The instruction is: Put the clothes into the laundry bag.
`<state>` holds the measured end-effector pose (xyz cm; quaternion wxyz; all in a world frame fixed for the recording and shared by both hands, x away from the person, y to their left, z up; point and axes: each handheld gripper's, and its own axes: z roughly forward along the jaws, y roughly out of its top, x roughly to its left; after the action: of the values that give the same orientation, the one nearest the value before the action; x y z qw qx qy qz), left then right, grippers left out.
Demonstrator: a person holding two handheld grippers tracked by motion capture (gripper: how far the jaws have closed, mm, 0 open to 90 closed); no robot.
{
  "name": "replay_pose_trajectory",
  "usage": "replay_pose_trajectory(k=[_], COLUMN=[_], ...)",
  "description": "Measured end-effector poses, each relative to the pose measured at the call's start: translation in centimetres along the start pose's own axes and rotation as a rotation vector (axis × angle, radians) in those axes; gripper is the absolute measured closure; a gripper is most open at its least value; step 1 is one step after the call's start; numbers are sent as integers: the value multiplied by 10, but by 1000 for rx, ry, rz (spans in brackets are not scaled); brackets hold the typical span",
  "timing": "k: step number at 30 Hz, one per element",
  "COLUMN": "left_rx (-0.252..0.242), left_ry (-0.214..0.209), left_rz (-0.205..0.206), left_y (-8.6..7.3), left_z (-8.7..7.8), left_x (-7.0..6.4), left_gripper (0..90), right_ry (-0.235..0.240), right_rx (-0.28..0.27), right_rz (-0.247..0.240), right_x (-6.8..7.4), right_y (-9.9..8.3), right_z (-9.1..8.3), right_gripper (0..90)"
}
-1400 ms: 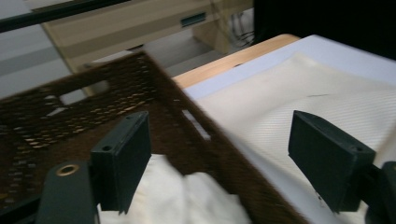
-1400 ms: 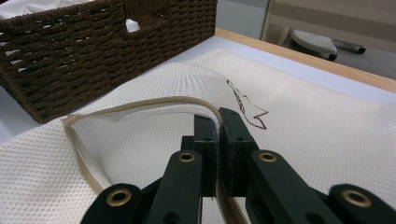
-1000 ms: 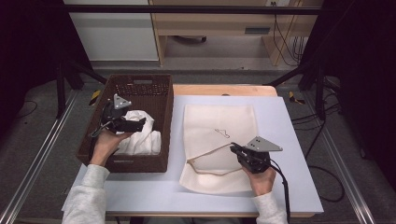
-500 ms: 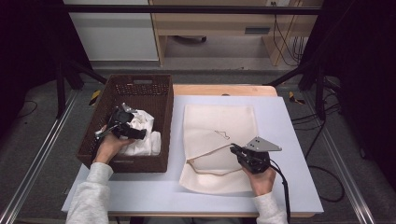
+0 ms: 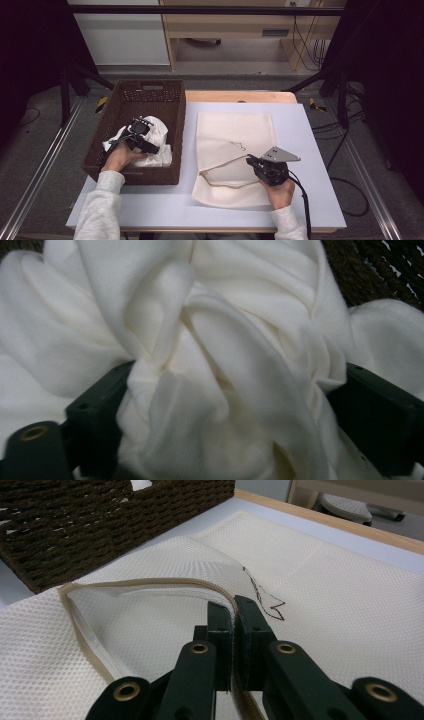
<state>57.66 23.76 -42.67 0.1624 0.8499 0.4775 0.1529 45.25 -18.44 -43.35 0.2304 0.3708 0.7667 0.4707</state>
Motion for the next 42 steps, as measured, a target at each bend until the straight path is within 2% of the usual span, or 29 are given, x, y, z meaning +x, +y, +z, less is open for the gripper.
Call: replay_pose_trajectory(k=[3, 7, 10, 15, 18, 21, 25, 30, 37, 42], left_rx=[10, 3, -1, -5, -37, -95, -222, -361, -542, -659], left_ry=[17, 16, 15, 6, 0, 1, 11, 55, 89, 117], left_rz=[1, -7, 13, 20, 23, 16, -16, -24, -86, -101], left_y=[0, -1, -1, 0, -1, -2, -6, -12, -20, -26], left_z=[-1, -4, -6, -8, -12, -18, -30, -43, -59, -69], left_x=[-2, -4, -6, -8, -9, -9, -8, -8, -4, -4], left_gripper=[248, 390, 511, 585, 612, 623, 628, 630, 634, 634], right_ry=[3, 0, 2, 2, 4, 2, 1, 1, 4, 3], right_rx=[2, 1, 4, 9, 9, 11, 11, 8, 12, 11], right_rz=[1, 4, 11, 14, 19, 21, 21, 23, 26, 29], right_x=[0, -1, -2, -2, -3, -3, -3, -4, -4, -4], right_y=[0, 1, 1, 0, 0, 0, 0, 0, 0, 0], right_z=[0, -1, -1, 0, 0, 0, 0, -1, -1, -1], right_gripper=[862, 864, 865, 866, 866, 866, 866, 866, 867, 867])
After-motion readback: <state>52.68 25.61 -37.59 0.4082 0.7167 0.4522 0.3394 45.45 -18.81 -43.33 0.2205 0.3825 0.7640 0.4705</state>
